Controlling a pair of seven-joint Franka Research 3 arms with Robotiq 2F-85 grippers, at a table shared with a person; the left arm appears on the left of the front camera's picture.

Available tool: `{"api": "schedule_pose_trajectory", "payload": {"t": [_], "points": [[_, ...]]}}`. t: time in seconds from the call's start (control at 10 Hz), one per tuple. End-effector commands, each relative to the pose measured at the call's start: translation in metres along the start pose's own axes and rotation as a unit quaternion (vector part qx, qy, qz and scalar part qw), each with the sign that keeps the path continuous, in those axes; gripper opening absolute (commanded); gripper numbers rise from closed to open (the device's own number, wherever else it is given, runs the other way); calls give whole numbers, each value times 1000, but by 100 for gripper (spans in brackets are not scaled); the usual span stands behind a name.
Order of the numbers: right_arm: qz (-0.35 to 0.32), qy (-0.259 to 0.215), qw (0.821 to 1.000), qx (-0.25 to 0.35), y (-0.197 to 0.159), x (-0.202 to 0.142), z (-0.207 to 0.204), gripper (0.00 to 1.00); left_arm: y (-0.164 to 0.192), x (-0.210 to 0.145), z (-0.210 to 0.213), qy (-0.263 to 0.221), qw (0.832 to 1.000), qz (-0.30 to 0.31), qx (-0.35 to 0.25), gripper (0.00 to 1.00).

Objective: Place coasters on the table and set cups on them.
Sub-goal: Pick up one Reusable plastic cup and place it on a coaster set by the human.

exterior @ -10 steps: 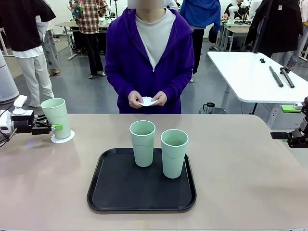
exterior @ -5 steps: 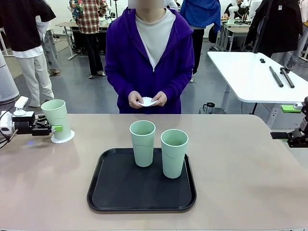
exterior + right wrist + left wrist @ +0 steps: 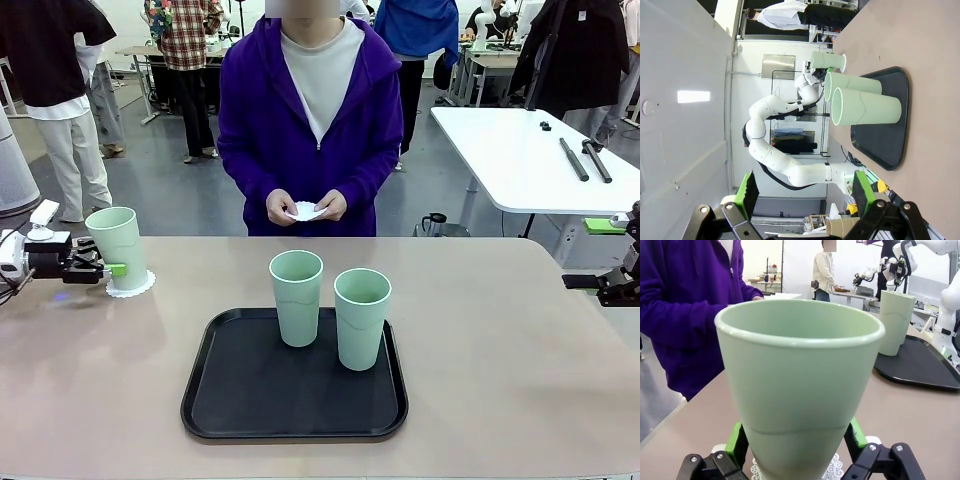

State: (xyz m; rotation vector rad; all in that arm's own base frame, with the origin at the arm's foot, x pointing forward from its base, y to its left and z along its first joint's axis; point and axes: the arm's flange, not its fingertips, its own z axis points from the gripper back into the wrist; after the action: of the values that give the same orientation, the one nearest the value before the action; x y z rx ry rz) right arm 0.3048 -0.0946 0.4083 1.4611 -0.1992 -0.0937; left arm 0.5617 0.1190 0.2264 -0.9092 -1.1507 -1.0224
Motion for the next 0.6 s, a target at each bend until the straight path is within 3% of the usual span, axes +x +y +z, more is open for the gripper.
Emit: {"api": "schedule_pose_trajectory", "payload": {"t": [0.0,0.5], "points": [[7,-1,1000,5,-1,1,0,100,-1,10,5,33,999,-11,4,100],[7,-1,1000,5,-1,1,0,100,-3,14,14,89,996,-5,-12,100]]}}
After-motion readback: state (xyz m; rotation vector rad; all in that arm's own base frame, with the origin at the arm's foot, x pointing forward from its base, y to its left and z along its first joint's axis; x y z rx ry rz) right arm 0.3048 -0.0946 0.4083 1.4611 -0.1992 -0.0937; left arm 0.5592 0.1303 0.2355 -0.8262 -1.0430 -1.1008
